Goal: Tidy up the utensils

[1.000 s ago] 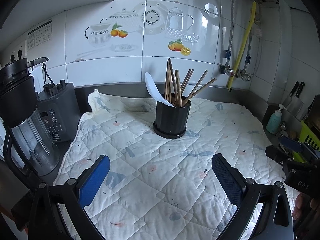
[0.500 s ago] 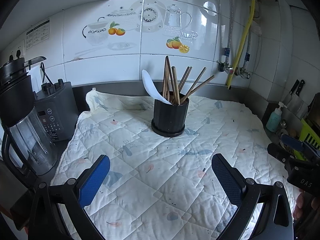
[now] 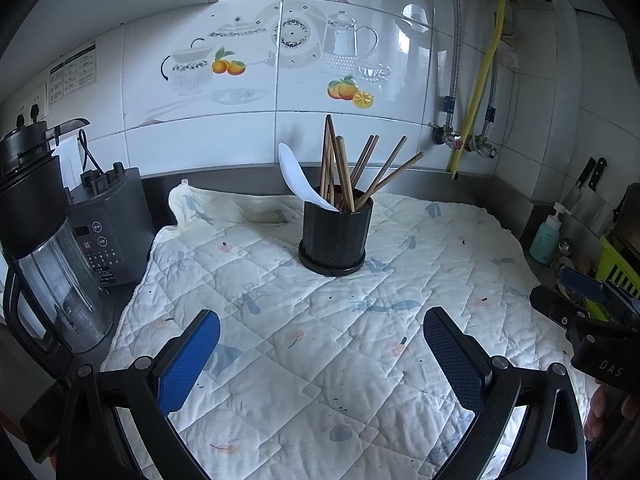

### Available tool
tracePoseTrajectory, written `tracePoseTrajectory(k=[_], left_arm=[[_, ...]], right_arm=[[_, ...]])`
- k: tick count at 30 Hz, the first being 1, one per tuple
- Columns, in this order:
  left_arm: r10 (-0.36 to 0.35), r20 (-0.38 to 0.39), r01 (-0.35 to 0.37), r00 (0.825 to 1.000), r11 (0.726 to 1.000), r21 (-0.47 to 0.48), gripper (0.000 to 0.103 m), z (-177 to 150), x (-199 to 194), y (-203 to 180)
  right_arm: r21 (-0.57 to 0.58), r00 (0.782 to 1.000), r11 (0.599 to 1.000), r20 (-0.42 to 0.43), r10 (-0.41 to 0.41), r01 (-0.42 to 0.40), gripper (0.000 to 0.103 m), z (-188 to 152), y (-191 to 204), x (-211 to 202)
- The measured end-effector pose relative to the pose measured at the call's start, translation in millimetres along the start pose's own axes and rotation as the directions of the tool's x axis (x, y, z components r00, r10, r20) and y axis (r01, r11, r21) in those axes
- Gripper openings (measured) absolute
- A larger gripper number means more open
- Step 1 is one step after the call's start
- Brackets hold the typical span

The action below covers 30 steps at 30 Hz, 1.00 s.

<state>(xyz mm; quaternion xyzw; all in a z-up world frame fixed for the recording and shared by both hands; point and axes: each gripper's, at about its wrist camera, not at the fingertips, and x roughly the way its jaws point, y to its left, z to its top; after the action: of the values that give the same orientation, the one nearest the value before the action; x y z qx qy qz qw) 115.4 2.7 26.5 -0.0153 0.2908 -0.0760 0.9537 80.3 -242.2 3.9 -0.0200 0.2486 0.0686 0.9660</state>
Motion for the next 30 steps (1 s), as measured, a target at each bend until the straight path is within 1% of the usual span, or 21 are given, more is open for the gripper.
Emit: tracePoseTrajectory(k=[21,30], left_arm=[[-0.013,-0.004,0.013,1.000,1.000,0.014,0.103,-0.5,1.5,-5.5],[-0.005,0.013,0.005,1.000,1.000,0.013,0.103,0.5,0.0,-6.5]], right_arm=[[0.002,1.000,1.000,-0.004,0.005,-0.005,0.086,-1.8,1.8,0.4],[0.002,1.000,1.000,-0.004,0.005,-0.005,0.087,-1.6,1.2,0.3]])
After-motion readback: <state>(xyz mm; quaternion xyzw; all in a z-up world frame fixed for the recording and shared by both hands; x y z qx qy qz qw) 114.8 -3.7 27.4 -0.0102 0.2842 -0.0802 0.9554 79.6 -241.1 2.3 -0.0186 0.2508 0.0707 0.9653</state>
